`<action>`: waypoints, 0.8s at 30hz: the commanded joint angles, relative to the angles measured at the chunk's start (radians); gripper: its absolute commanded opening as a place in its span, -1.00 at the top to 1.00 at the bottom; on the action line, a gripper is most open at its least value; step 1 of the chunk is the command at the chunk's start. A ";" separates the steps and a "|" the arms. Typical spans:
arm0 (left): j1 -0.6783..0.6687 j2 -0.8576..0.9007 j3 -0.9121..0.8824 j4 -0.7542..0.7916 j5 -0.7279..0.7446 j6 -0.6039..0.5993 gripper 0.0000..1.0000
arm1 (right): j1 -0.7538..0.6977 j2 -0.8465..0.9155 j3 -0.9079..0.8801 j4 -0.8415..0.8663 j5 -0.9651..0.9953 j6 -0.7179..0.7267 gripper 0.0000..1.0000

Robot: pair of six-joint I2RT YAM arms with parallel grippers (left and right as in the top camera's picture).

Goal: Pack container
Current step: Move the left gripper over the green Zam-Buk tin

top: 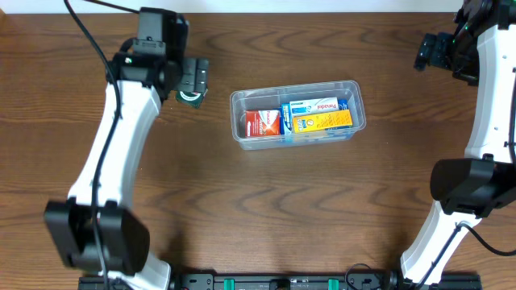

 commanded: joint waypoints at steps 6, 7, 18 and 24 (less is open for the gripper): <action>0.065 0.177 -0.010 0.026 0.054 0.089 -0.96 | -0.001 -0.006 0.012 0.000 0.007 0.016 -0.98; 0.065 0.195 -0.010 0.029 0.054 0.092 -0.96 | -0.001 -0.006 0.012 0.000 0.007 0.016 -0.99; 0.064 0.332 -0.011 0.102 0.054 0.116 -0.96 | -0.001 -0.006 0.012 0.000 0.007 0.016 -0.98; 0.063 0.373 -0.011 0.159 0.087 0.166 -0.96 | -0.001 -0.006 0.012 0.000 0.007 0.016 -0.98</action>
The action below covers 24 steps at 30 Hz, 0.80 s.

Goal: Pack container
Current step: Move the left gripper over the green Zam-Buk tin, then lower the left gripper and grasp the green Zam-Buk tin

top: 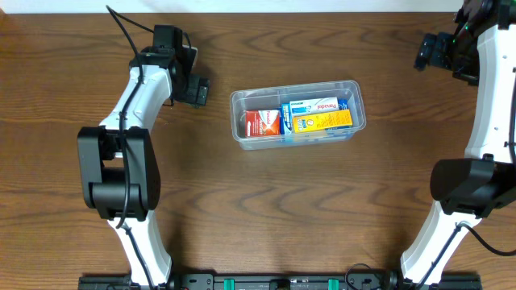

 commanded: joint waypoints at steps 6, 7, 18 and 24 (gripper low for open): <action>0.000 0.041 -0.006 0.079 0.045 0.061 -0.96 | -0.001 -0.006 0.012 0.000 0.007 0.016 -0.98; 0.000 0.045 -0.006 0.086 0.056 0.061 -0.96 | -0.001 -0.006 0.012 0.000 0.007 0.016 -0.99; 0.000 0.114 -0.006 0.101 0.070 0.066 -0.96 | -0.001 -0.006 0.012 0.000 0.007 0.016 -0.99; 0.000 0.121 -0.006 0.110 0.070 0.069 -0.96 | -0.001 -0.006 0.012 0.000 0.007 0.016 -0.98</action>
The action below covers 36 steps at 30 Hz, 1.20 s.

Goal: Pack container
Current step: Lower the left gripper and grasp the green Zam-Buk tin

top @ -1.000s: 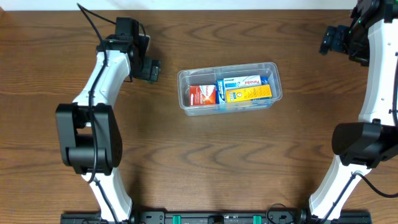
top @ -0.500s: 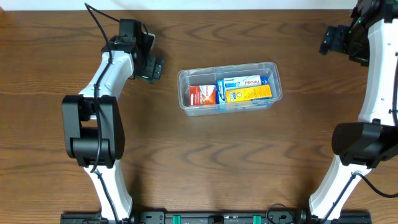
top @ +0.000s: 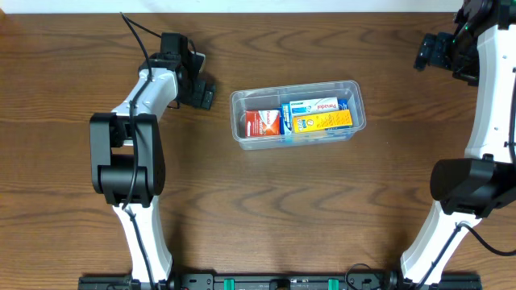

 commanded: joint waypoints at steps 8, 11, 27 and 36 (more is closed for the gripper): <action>0.000 0.007 -0.006 0.012 0.011 0.002 -0.95 | -0.001 -0.006 0.012 0.000 0.007 0.016 -0.99; 0.000 0.007 -0.006 0.012 0.012 -0.004 -0.75 | -0.001 -0.006 0.012 0.000 0.007 0.016 -0.98; 0.000 0.007 -0.006 -0.008 0.011 -0.164 -0.38 | -0.001 -0.006 0.012 0.000 0.007 0.016 -0.98; 0.000 -0.031 -0.003 -0.061 0.010 -0.264 -0.37 | -0.001 -0.006 0.012 0.000 0.007 0.016 -0.98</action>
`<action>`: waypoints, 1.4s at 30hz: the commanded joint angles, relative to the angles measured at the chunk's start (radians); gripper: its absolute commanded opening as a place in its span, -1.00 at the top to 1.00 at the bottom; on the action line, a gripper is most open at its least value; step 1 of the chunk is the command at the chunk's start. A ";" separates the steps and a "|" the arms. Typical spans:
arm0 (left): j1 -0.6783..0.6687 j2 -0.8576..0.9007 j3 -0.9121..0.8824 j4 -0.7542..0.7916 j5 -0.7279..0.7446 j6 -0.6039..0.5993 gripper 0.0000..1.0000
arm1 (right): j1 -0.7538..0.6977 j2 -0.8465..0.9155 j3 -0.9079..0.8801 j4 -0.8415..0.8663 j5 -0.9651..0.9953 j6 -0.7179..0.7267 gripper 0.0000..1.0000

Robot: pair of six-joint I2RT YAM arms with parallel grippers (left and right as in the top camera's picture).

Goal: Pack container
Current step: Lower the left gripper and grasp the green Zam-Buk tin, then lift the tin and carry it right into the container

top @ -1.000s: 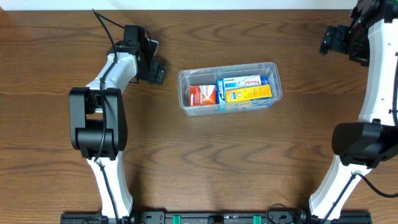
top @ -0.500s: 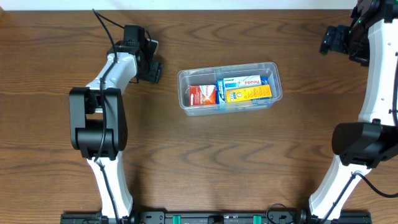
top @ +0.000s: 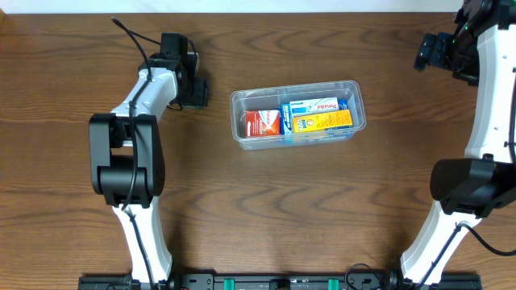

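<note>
A clear plastic container (top: 294,86) sits at the table's middle. Inside lie a red box (top: 262,122) at the left, a yellow box (top: 322,121) and a white-and-blue box (top: 316,105) behind it. My left gripper (top: 197,93) is just left of the container, apart from it; its jaws are too dark to read. Far off at the back right, my right gripper (top: 425,52) shows nothing visible in it, and its state is unclear.
The brown wooden table (top: 266,201) carries no other loose objects in view. The folded left arm (top: 125,153) stands at the left, and the right arm (top: 476,177) runs along the right edge.
My left gripper has shifted very slightly left and turned a little beside the container. The right arm and the boxes in the container are as they were.
My left arm first reached in from the lower left, its gripper left of the container. Then the arm was folded back with the gripper still there, and it has stayed there with small shifts. The container's three boxes and the right arm never changed.
</note>
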 commanded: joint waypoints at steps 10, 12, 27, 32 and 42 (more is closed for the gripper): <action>0.000 -0.232 0.002 -0.095 0.011 -0.164 -0.36 | -0.001 -0.006 0.012 0.000 0.007 0.016 -0.98; -0.004 -0.283 0.002 -0.119 0.011 -0.191 -0.36 | -0.001 -0.006 0.012 0.000 0.007 0.016 -0.99; -0.277 -0.505 0.002 -0.247 0.010 -0.309 -0.36 | -0.001 -0.006 0.012 0.000 0.007 0.016 -0.98; -0.382 -0.504 0.001 -0.251 -0.004 -0.389 -0.36 | -0.001 -0.006 0.012 0.000 0.007 0.016 -0.99; -0.531 -0.476 0.000 -0.285 -0.134 -0.504 -0.36 | -0.001 -0.006 0.012 0.000 0.007 0.016 -0.99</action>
